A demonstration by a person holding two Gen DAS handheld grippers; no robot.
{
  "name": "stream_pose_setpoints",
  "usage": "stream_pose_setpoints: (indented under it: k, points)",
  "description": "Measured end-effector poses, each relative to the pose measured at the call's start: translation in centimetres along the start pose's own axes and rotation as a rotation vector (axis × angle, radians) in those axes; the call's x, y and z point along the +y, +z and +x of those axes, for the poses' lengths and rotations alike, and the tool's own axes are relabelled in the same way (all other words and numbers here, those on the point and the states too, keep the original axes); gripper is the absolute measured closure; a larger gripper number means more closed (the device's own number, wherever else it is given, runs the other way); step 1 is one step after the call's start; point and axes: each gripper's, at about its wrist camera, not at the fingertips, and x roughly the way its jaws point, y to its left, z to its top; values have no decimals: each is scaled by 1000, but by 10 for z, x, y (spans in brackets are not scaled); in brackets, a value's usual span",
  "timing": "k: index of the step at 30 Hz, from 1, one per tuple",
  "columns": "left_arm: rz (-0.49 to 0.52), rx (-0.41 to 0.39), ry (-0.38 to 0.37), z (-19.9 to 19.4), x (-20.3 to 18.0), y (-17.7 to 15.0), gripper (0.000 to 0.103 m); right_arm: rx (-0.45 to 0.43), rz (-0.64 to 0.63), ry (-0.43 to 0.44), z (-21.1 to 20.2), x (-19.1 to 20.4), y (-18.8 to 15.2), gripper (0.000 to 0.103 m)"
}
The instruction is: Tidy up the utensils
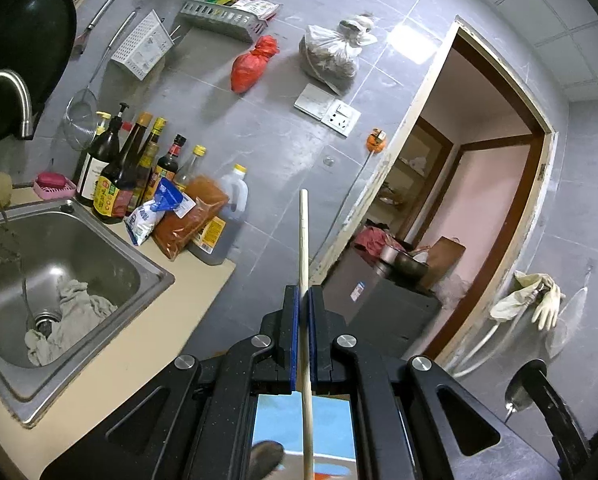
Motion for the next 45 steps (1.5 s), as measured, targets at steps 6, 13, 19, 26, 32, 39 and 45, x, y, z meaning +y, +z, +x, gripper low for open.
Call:
stream_pose_setpoints:
  k: [6,13,19,26,32,39,45]
  points:
    - [65,-25,-1,5,-4,-28,101,21,-86,-13,14,18,-23,102]
    - [170,-59,9,2,-14,-49,101,56,-130,-10,22,27,-42,102]
    - [189,-22,1,3,-15,-60,101,100,-118,-2,27,27,-52,102]
    - [214,2,-6,-6,-21,-63,101,137,-69,22,26,21,-58,101]
    - [200,34,-16,-15,-19,-62,101,162,-37,53,22,18,-57,99]
    - [181,97,-33,-26,-16,-59,100,152,8,72,13,12,-49,88]
    - [190,131,-45,-35,-28,-56,72,138,51,61,1,1,-39,80]
